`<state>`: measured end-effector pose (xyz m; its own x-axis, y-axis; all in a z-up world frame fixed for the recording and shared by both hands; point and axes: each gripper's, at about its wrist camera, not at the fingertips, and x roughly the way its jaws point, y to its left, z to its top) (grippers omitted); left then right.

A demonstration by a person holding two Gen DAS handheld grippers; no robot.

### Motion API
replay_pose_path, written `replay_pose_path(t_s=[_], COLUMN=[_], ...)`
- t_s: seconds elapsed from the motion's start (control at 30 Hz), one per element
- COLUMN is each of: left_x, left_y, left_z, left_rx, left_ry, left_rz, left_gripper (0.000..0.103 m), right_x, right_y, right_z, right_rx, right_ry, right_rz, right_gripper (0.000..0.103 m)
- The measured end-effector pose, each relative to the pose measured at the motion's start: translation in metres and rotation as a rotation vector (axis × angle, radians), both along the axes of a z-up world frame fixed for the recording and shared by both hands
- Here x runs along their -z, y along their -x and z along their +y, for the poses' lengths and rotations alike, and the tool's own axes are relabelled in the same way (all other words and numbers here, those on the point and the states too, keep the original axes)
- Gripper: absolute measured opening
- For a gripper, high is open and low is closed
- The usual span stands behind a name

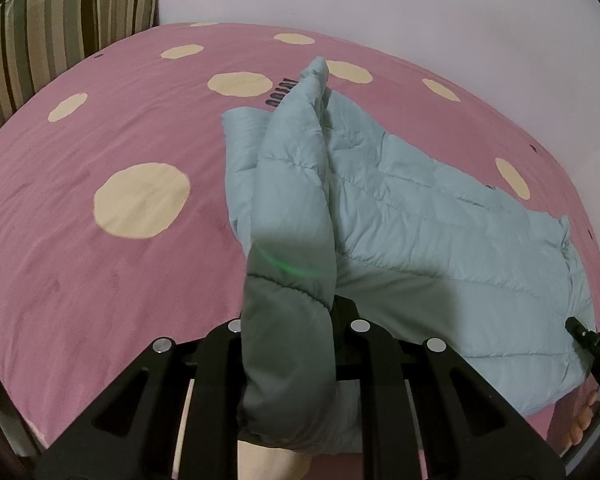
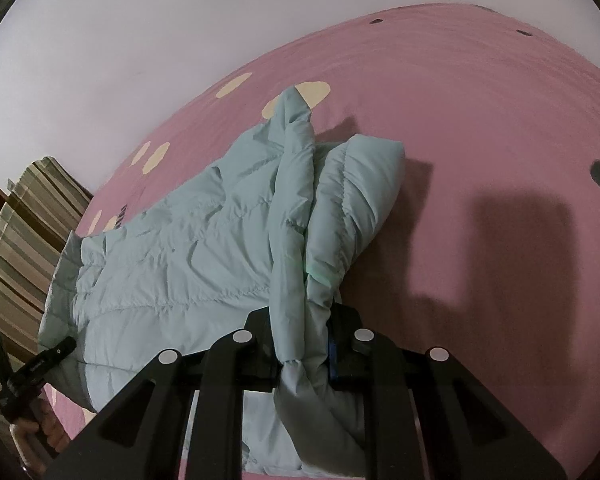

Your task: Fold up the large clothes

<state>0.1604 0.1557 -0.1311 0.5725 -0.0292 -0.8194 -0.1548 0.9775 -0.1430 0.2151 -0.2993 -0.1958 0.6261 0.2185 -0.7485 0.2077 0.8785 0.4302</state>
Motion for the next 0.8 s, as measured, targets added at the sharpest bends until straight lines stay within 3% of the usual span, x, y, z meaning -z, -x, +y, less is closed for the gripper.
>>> replay_pose_path(t_s=[0.3,0.57,0.7,0.8], left_x=[0.002,0.017,0.016,0.016], left_y=[0.029,0.029,0.03,0.033], left_z=[0.01,0.009,0.01,0.016], left_rx=[-0.009,-0.009,-0.022,-0.044], left_ry=[0.007,-0.006,-0.006,0.01], left_rz=[0.006,0.025,0.027,0.032], left_gripper=[0.016,0.019,0.028,0.044], right_x=[-0.001,0.006,0.006,0.008], right_y=[-0.003,-0.012,-0.01,-0.006], right_z=[0.0,0.007,0.005,0.003], right_rx=[-0.024,-0.031,-0.019,-0.003], right_ry=[-0.01,0.014,0.019,0.015], right_rz=[0.006,0.01,0.009,0.012], right_gripper=[0.016,0.019,0.026,0.034])
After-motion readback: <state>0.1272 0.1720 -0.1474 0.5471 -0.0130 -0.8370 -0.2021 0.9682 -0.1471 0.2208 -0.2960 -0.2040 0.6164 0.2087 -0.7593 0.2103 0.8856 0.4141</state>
